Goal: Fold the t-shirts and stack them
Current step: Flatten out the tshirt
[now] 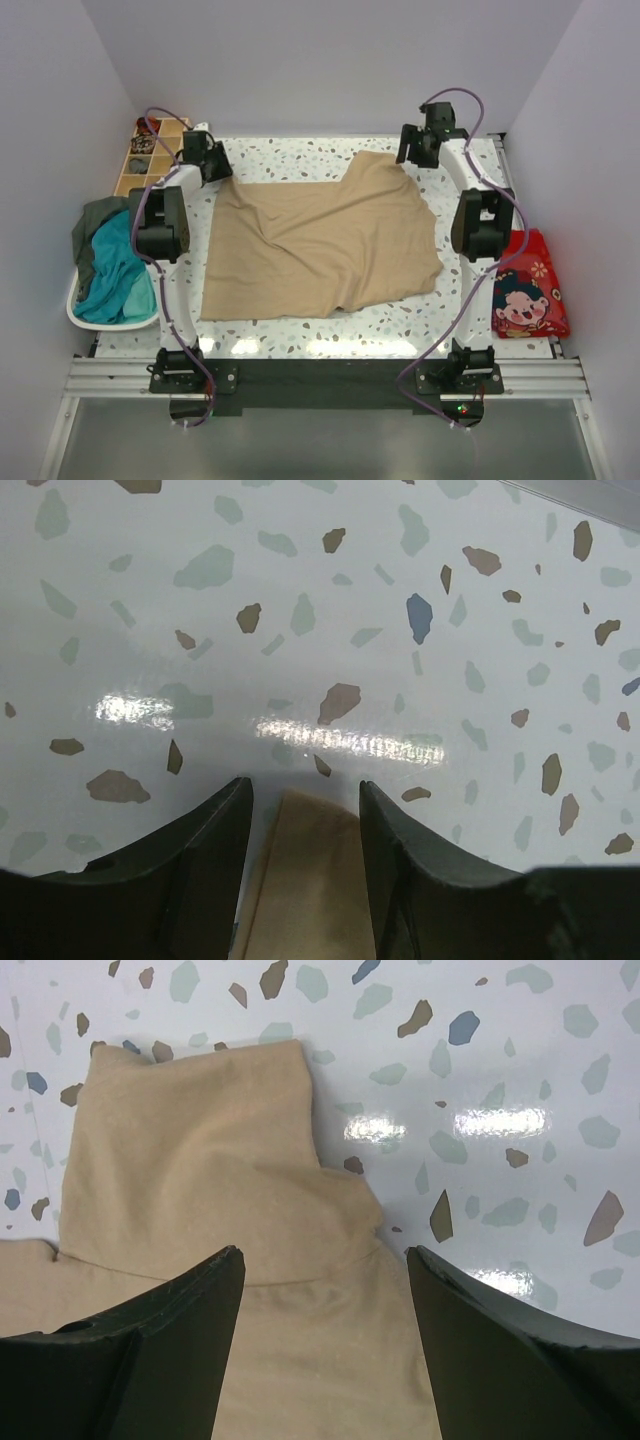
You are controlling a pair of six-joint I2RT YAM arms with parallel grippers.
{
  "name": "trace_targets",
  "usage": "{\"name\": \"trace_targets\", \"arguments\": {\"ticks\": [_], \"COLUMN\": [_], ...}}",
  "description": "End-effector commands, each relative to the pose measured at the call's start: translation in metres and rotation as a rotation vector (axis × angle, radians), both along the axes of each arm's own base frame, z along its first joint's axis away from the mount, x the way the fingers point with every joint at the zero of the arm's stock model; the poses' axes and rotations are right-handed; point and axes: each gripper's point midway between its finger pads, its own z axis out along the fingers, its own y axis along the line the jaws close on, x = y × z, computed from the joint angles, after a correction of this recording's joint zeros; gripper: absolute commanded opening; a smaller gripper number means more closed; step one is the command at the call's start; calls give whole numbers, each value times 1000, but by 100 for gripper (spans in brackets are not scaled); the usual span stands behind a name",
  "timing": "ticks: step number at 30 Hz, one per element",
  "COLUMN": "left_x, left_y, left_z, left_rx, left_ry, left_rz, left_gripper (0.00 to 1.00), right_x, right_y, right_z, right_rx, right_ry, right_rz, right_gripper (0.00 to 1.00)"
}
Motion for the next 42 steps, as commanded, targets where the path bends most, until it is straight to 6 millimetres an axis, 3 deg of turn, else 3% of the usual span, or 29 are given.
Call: {"name": "trace_targets", "arguments": {"ticks": [1,3,4,7,12,14,15,19,28,30,35,36,41,42], "left_x": [-9,-13,-15,-15,-10,-8,-8,-7,-6,-7,-8,-8,3,6], "left_y": [-13,-14,-16,-14,-13,-14,-14,-14,-22,-24,-26,-27,-26,-24], "left_z": [-21,-25,-28,-27,-22,-20,-19,-9,8,10,11,9,21,23], "left_rx": [-78,-78,-83,-80,-77,-79,-79,-80,-109,-116,-123,-125,-120,-112], "left_ry": [58,77,85,81,68,62,61,42,-1,-3,-7,-4,-40,-47], "left_rz": [-43,-47,-51,-42,-42,-46,-46,-51,-83,-93,-103,-104,-105,-105], "left_gripper": [51,47,35,15,1,0,0,0,0,0,0,0,0,0], "right_x": [11,15,16,27,41,50,52,65,69,69,76,78,95,100], "right_y": [-1,-3,-4,-3,7,11,13,19,47,50,56,56,48,41], "right_z": [6,8,3,6,-11,-9,-19,-26,-47,-51,-56,-55,-35,-20], "right_rx": [13,13,16,46,115,141,153,191,336,353,399,402,406,391], "right_ry": [-22,-29,-22,-53,-51,-79,-71,-91,-77,-67,-84,-92,-194,-231], "right_rz": [-16,-18,-20,-15,23,37,41,49,110,113,104,101,75,56], "right_gripper": [71,71,71,72,73,73,73,74,70,63,32,13,0,0]}}
